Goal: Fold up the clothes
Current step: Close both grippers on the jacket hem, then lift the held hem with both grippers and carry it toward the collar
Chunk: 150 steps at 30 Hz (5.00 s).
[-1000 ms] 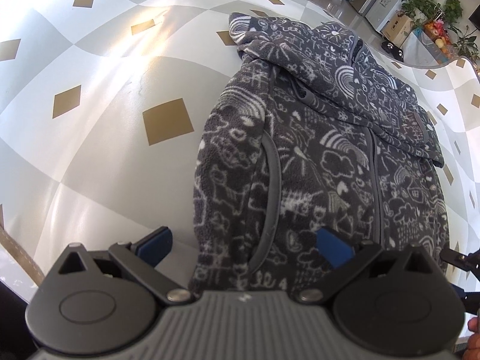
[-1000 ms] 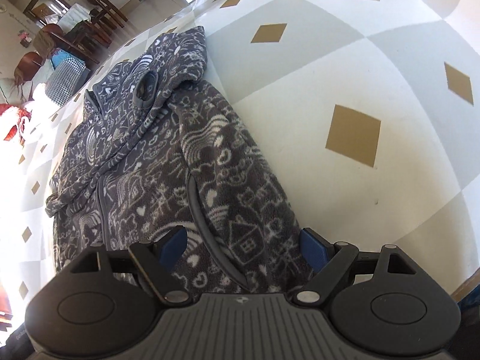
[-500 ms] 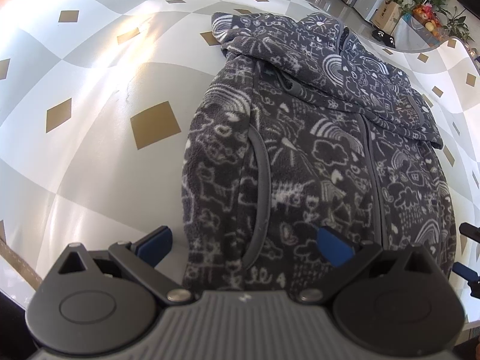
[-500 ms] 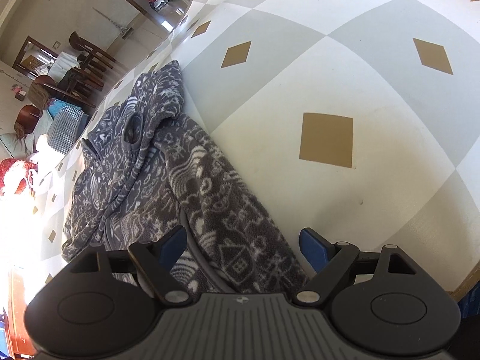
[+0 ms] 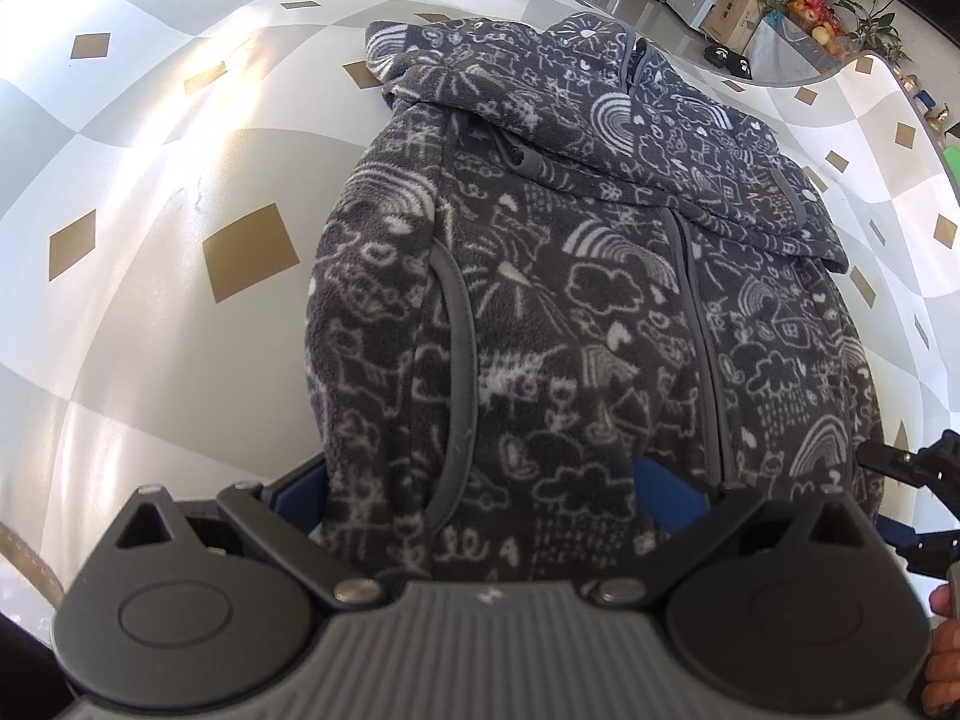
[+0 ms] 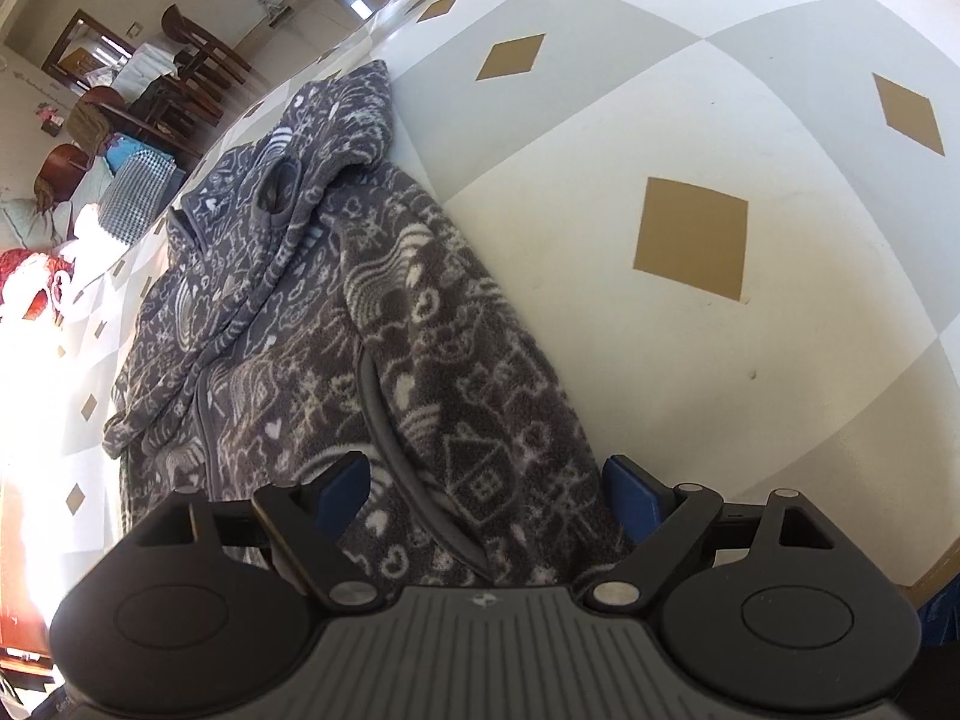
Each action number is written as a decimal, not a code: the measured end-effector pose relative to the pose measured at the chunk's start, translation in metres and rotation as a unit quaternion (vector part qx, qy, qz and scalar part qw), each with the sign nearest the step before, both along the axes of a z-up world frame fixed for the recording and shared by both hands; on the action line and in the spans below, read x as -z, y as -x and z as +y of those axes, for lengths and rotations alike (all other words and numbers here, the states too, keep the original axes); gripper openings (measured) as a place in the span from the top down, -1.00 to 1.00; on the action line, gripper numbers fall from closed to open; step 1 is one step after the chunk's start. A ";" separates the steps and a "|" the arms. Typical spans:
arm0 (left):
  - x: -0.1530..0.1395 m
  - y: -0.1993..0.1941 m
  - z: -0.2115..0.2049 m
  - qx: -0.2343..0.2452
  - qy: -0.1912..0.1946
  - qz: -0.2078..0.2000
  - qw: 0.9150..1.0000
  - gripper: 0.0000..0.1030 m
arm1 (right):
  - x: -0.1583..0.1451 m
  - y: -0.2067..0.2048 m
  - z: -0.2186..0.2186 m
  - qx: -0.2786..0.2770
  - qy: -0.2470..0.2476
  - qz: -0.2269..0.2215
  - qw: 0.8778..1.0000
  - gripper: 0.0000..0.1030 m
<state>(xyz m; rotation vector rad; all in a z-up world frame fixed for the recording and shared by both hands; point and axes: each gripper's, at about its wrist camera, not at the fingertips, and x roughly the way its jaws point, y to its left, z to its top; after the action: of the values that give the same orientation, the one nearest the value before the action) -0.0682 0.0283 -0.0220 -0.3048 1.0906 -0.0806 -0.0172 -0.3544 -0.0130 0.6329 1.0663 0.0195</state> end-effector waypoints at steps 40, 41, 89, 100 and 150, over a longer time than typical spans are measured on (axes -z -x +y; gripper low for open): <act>0.011 -0.005 -0.021 0.046 0.111 -0.004 0.993 -1.00 | 0.000 0.006 0.043 -0.087 -0.063 -0.020 0.994 -0.61; 0.011 -0.005 -0.021 0.046 0.107 -0.005 0.993 -1.00 | -0.001 0.006 0.043 -0.088 -0.055 -0.017 0.994 -0.58; -0.045 -0.003 -0.019 0.053 0.155 -0.096 0.982 0.16 | -0.076 0.012 0.080 -0.214 -0.041 -0.128 0.968 0.53; -0.022 -0.020 -0.015 0.034 0.129 -0.033 0.990 -0.03 | -0.056 -0.009 0.081 -0.198 -0.025 -0.058 0.978 0.50; -0.010 -0.004 -0.008 0.014 0.105 -0.057 0.993 0.42 | -0.028 0.009 0.075 -0.192 -0.058 -0.076 0.977 0.64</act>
<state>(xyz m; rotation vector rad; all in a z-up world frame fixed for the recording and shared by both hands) -0.0643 0.0204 -0.0118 -0.4676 0.9751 -0.2359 -0.0264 -0.2797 0.0152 0.5118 1.0295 0.4629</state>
